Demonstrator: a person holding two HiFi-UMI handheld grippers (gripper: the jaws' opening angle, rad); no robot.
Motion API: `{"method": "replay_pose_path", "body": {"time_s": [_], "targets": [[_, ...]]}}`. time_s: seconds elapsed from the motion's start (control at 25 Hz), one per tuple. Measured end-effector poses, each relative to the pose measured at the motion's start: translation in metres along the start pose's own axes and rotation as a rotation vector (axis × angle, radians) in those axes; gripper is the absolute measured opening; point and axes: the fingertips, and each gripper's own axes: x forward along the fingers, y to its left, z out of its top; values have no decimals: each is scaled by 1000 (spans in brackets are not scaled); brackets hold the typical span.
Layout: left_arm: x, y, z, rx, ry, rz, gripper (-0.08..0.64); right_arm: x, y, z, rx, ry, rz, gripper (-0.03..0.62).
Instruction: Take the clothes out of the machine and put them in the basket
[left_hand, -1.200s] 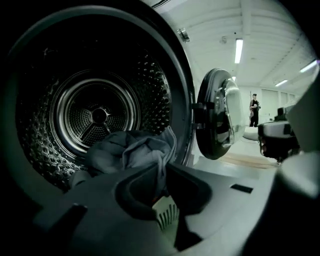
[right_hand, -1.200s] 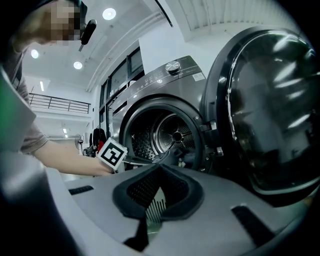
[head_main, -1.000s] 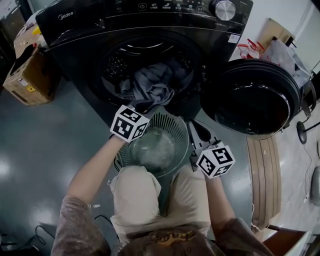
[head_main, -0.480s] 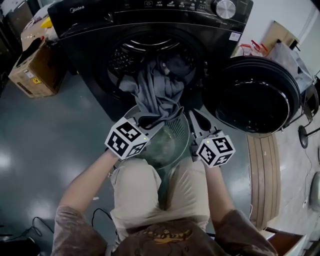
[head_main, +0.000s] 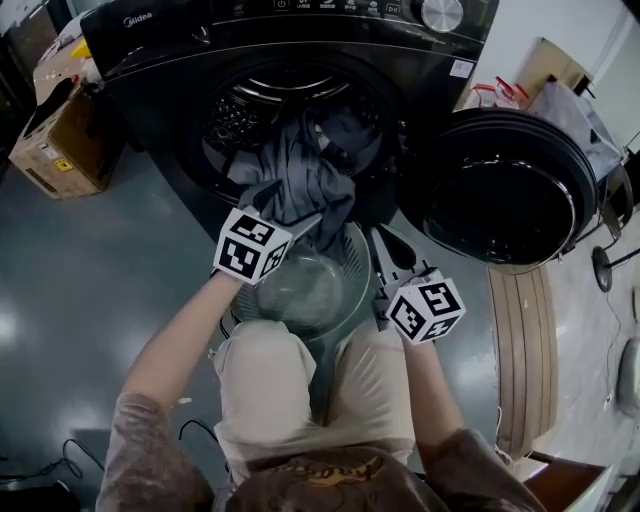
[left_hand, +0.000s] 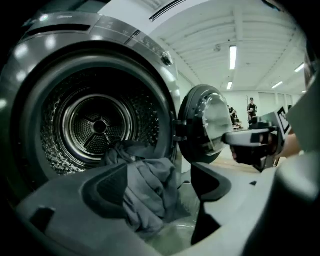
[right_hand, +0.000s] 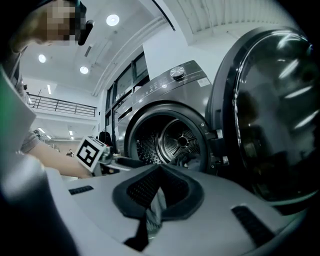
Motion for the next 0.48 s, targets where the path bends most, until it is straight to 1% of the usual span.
{"method": "replay_pose_path", "body": {"time_s": [0.16, 0.24, 0.32, 0.48], "targets": [[44, 45, -12, 21, 64, 87, 431, -5, -1, -2, 3, 1, -9, -3], [64, 66, -14, 9, 83, 123, 436, -8, -3, -3, 3, 3, -18, -3], [82, 84, -17, 1, 108, 147, 440, -10, -5, -4, 9, 2, -27, -3], [107, 116, -25, -16, 185, 181, 446, -11, -7, -7, 10, 8, -36, -3]]}}
